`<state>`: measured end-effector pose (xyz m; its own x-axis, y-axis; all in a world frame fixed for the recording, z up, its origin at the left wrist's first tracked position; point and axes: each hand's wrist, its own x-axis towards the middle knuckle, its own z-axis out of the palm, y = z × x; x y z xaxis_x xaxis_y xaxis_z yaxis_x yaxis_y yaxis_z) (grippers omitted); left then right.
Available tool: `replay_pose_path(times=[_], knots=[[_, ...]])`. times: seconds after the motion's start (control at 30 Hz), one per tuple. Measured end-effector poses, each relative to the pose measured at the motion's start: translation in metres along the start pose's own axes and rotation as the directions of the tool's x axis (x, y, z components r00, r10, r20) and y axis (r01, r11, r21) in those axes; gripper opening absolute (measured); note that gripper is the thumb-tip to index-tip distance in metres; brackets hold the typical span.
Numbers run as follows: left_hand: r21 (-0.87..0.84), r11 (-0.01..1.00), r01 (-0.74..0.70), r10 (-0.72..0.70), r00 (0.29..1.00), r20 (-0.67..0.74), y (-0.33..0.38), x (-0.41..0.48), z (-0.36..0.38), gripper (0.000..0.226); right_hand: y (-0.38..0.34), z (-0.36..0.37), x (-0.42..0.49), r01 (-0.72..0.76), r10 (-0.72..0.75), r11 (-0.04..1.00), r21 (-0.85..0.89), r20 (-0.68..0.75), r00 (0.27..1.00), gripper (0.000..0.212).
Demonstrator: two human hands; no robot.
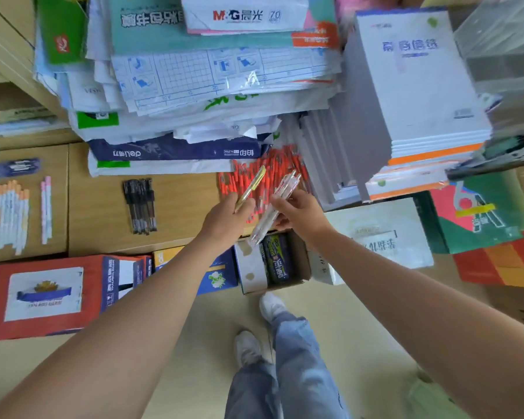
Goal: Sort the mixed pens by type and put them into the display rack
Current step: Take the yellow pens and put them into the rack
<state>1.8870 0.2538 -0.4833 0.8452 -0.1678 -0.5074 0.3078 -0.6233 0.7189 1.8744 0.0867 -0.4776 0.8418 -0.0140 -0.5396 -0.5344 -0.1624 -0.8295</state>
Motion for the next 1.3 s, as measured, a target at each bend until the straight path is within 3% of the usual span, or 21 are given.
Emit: replay_pose_path(times=[0.07,0.13,0.27,0.4,0.77,1.07,1.3], knots=[[-0.079,0.997,-0.014,0.018,0.998,0.053,0.029,-0.015,0.005,0.058,-0.01,-0.024,-0.022,0.014,-0.013,0.999,0.036,-0.034,0.999,0.022],[-0.135,0.989,-0.062,0.073,0.994,0.078,0.06,-0.025,0.011,0.058,-0.025,-0.051,-0.042,0.029,-0.024,0.996,0.083,-0.064,0.998,0.021],[0.016,0.983,-0.185,0.183,0.979,0.091,0.13,-0.038,0.032,0.034,-0.055,-0.117,-0.071,0.083,-0.065,0.99,0.118,-0.15,0.987,0.019],[0.048,0.963,-0.265,0.262,0.962,0.074,0.198,-0.042,0.064,0.028,-0.078,-0.189,-0.093,0.126,-0.093,0.98,0.155,-0.202,0.975,0.014],[0.044,0.957,-0.286,0.285,0.958,0.021,0.372,-0.033,0.177,0.025,-0.096,-0.388,-0.131,0.146,-0.096,0.981,0.125,-0.338,0.936,0.012],[0.043,0.931,-0.363,0.36,0.931,0.056,0.448,0.02,0.173,0.018,-0.139,-0.462,-0.088,0.163,-0.033,0.95,0.268,-0.432,0.901,0.024],[0.036,0.935,-0.353,0.351,0.935,0.051,0.475,0.066,0.168,0.017,-0.157,-0.502,-0.044,0.192,0.04,0.899,0.394,-0.51,0.859,0.014]])
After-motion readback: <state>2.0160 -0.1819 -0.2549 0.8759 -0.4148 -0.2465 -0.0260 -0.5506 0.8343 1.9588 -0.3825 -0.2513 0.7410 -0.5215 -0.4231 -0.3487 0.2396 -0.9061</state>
